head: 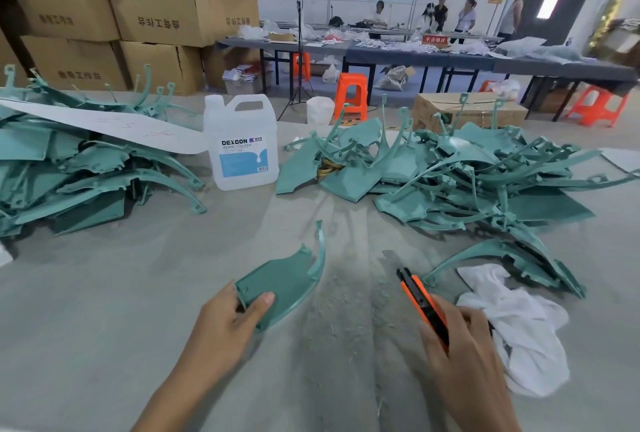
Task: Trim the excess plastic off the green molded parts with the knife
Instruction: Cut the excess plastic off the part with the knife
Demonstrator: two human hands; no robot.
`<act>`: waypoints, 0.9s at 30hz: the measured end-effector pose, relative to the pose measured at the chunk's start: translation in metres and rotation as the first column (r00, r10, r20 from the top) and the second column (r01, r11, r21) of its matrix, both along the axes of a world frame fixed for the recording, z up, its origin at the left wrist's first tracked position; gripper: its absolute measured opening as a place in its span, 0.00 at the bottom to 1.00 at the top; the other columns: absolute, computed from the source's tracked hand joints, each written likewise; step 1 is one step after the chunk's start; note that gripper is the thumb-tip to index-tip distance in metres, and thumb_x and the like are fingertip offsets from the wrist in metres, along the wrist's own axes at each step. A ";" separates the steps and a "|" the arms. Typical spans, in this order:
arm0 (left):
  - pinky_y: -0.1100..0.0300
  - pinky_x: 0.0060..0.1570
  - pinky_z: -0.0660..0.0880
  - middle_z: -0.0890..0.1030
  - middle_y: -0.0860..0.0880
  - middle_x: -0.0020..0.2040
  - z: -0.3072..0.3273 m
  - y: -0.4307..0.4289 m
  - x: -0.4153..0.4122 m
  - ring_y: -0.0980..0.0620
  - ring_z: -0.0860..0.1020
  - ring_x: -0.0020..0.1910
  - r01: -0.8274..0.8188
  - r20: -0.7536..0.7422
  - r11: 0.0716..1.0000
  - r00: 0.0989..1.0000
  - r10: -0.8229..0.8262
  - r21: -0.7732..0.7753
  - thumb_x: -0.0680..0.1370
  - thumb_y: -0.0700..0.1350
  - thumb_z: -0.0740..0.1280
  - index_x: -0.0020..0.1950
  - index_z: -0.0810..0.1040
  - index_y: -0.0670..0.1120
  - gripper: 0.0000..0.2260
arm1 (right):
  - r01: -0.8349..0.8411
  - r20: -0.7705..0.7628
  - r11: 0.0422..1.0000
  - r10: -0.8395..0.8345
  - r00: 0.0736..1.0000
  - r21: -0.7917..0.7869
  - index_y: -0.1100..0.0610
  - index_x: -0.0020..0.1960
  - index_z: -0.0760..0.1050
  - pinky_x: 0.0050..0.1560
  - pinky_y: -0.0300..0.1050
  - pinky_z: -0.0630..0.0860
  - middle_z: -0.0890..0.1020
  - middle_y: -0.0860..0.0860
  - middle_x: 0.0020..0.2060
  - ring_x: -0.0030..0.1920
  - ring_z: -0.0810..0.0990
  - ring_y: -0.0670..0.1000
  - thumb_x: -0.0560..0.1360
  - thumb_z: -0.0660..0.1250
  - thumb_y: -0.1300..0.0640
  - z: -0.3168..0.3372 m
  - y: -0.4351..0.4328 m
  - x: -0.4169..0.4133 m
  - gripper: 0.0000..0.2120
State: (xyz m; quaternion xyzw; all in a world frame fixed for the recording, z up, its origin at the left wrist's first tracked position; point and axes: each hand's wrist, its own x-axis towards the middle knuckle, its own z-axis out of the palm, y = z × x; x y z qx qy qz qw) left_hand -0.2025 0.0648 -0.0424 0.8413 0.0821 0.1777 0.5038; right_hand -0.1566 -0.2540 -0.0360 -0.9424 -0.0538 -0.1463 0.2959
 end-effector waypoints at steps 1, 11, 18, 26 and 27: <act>0.70 0.50 0.75 0.85 0.62 0.53 0.000 -0.005 0.001 0.65 0.81 0.51 0.012 -0.001 1.000 1.000 -0.012 -0.008 0.77 0.57 0.67 0.60 0.83 0.55 0.14 | -0.005 -0.017 0.999 0.005 1.000 0.037 0.46 0.69 0.74 0.45 0.49 0.70 0.73 0.48 0.53 0.51 0.77 0.56 0.77 0.71 0.52 0.006 0.000 -0.001 0.21; 0.56 0.42 0.76 0.85 0.50 0.41 -0.024 -0.051 0.031 0.52 0.81 0.40 -0.080 -0.038 0.994 0.996 0.077 -0.081 0.76 0.66 0.60 0.49 0.83 0.51 0.21 | -0.154 -0.262 0.945 0.233 0.937 0.290 0.29 0.72 0.61 0.48 0.44 0.75 0.81 0.37 0.49 0.43 0.79 0.41 0.81 0.59 0.49 0.026 0.004 -0.007 0.23; 0.55 0.36 0.72 0.80 0.49 0.33 -0.031 -0.052 0.037 0.51 0.76 0.33 -0.123 -0.029 0.992 0.992 0.122 -0.033 0.77 0.71 0.56 0.44 0.79 0.46 0.29 | -0.307 -0.230 0.909 0.374 0.898 0.281 0.28 0.66 0.62 0.41 0.42 0.77 0.79 0.36 0.48 0.39 0.79 0.46 0.84 0.57 0.53 0.034 0.007 -0.006 0.21; 0.76 0.34 0.67 0.72 0.70 0.52 -0.032 -0.057 0.032 0.62 0.73 0.52 -0.057 0.070 0.995 0.996 0.051 0.079 0.79 0.65 0.58 0.52 0.78 0.57 0.16 | -0.430 -0.217 0.879 0.470 0.856 0.207 0.25 0.63 0.62 0.38 0.33 0.74 0.80 0.34 0.43 0.40 0.81 0.41 0.77 0.61 0.40 0.050 0.015 -0.026 0.17; 0.76 0.33 0.67 0.71 0.70 0.52 -0.031 -0.059 0.032 0.63 0.73 0.52 -0.060 0.075 0.994 0.996 0.053 0.094 0.79 0.65 0.58 0.54 0.73 0.59 0.13 | -0.432 -0.213 0.881 0.468 0.858 0.194 0.25 0.63 0.62 0.39 0.32 0.73 0.80 0.33 0.44 0.42 0.81 0.40 0.75 0.59 0.35 0.051 0.017 -0.029 0.17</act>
